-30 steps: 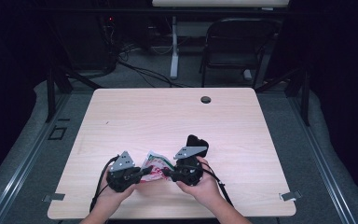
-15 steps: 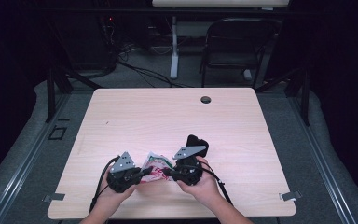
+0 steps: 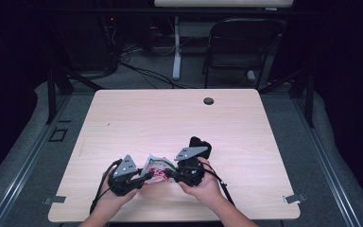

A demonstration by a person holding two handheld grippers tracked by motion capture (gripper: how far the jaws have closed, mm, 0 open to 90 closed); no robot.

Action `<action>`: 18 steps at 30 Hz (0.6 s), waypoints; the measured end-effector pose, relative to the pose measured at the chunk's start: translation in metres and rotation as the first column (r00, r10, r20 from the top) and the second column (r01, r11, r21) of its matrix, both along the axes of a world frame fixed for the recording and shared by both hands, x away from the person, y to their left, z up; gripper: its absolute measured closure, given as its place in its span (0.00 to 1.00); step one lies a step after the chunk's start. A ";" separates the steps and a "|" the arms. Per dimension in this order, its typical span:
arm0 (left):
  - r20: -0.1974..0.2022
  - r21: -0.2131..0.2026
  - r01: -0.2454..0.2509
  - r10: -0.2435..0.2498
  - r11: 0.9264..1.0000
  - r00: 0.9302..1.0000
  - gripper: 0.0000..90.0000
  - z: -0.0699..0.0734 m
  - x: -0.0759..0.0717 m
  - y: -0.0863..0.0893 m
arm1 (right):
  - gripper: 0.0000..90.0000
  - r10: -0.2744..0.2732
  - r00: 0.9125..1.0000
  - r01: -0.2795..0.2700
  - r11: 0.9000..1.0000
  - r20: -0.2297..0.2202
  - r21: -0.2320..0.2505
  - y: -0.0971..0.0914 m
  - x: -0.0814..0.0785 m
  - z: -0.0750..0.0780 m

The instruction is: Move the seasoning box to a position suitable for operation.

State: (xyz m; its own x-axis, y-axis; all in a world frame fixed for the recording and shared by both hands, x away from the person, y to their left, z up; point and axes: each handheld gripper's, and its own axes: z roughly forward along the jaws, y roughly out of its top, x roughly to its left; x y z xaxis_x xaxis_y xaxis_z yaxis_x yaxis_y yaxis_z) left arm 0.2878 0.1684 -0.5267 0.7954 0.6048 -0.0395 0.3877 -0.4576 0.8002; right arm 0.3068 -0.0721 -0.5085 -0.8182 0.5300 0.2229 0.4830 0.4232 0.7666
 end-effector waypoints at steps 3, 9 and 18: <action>-0.005 -0.001 -0.003 0.003 1.000 1.000 0.77 -0.003 0.002 0.002 | 1.00 0.003 1.000 -0.003 1.000 0.005 -0.001 0.000 0.000 0.000; -0.026 0.000 -0.007 0.007 1.000 1.000 0.66 -0.010 0.006 0.004 | 1.00 0.004 1.000 -0.004 1.000 0.015 0.020 0.000 0.001 0.000; -0.065 -0.016 -0.013 0.012 1.000 0.998 0.58 -0.024 0.011 0.009 | 1.00 0.006 1.000 -0.007 0.999 0.025 0.046 0.001 0.002 0.000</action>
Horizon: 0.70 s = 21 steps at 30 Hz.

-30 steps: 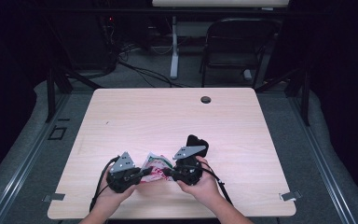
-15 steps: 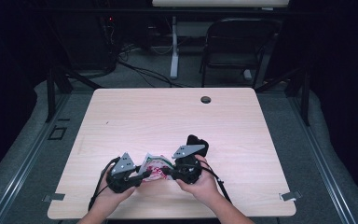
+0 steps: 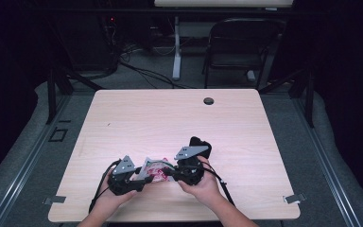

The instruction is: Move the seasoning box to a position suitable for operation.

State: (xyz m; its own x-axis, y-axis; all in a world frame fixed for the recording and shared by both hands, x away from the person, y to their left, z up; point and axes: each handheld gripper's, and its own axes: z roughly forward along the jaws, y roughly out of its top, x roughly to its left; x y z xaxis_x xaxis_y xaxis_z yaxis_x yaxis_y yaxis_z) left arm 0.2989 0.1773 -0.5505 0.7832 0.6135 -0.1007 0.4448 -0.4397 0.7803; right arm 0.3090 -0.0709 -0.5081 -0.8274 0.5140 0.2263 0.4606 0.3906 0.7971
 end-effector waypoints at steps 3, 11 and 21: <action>-0.005 -0.012 -0.002 0.002 1.000 1.000 0.56 -0.003 0.001 0.001 | 1.00 0.008 1.000 -0.008 1.000 0.000 -0.004 -0.001 0.001 0.001; 0.012 0.001 0.003 -0.003 1.000 1.000 0.48 -0.010 0.000 0.001 | 1.00 0.010 1.000 -0.010 1.000 0.004 0.012 -0.001 0.004 0.001; 0.011 -0.011 0.002 -0.002 1.000 1.000 0.42 -0.017 0.003 0.006 | 1.00 0.021 1.000 -0.021 0.999 0.001 0.031 0.000 0.007 0.003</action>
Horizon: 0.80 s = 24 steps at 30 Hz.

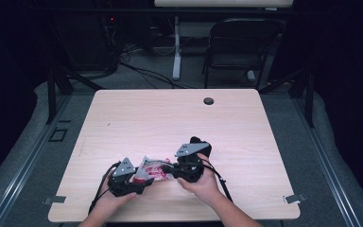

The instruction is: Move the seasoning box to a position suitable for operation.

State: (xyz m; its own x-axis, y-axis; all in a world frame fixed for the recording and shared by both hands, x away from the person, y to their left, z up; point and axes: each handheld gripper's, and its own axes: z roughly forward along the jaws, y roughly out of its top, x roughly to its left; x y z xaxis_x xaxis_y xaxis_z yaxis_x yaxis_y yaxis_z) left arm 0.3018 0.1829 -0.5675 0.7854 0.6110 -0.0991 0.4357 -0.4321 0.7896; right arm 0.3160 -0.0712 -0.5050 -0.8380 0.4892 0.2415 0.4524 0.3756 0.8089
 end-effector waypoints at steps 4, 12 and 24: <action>0.005 0.002 0.009 -0.009 1.000 1.000 0.39 -0.003 0.000 -0.001 | 1.00 0.017 1.000 -0.017 1.000 0.006 -0.001 -0.001 0.000 0.001; -0.015 -0.020 0.019 -0.019 1.000 1.000 0.34 -0.007 0.005 -0.001 | 1.00 0.028 0.999 -0.028 1.000 0.026 0.006 -0.004 -0.004 -0.001; -0.050 0.038 0.028 -0.026 0.999 0.998 0.27 -0.015 0.005 -0.005 | 1.00 0.049 0.999 -0.049 0.999 0.018 -0.001 -0.011 -0.009 -0.006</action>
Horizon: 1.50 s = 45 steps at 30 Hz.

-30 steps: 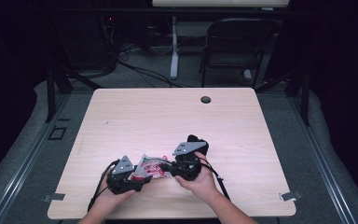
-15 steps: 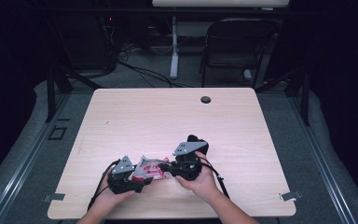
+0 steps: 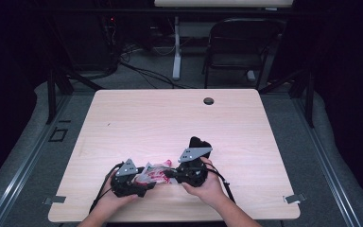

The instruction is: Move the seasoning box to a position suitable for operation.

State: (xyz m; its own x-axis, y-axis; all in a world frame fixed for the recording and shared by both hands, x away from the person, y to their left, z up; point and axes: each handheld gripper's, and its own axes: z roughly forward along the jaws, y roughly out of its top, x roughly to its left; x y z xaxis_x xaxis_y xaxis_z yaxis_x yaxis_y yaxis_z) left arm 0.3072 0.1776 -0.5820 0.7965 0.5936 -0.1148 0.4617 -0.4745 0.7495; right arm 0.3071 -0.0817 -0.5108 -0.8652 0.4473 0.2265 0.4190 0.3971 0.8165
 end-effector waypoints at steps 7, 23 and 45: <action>0.012 0.052 0.009 -0.010 0.999 1.000 0.29 -0.006 0.001 -0.006 | 1.00 0.003 1.000 -0.003 1.000 -0.002 0.003 -0.001 -0.001 -0.001; 0.044 0.089 0.016 -0.020 0.996 0.999 0.32 -0.007 0.000 -0.010 | 1.00 0.019 1.000 -0.019 1.000 0.010 -0.005 -0.004 -0.002 -0.003; 0.080 0.131 0.008 -0.018 0.991 0.997 0.57 -0.002 -0.002 -0.010 | 1.00 -0.014 1.000 0.015 1.000 -0.013 0.011 -0.002 0.000 0.000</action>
State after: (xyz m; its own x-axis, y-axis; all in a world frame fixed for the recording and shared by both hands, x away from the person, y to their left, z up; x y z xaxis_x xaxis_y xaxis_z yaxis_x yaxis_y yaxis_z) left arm 0.3055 0.1680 -0.5838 0.8078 0.5887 0.0281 0.3952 -0.5764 0.7153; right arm 0.3070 -0.0841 -0.5107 -0.8557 0.4571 0.2426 0.4351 0.3815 0.8156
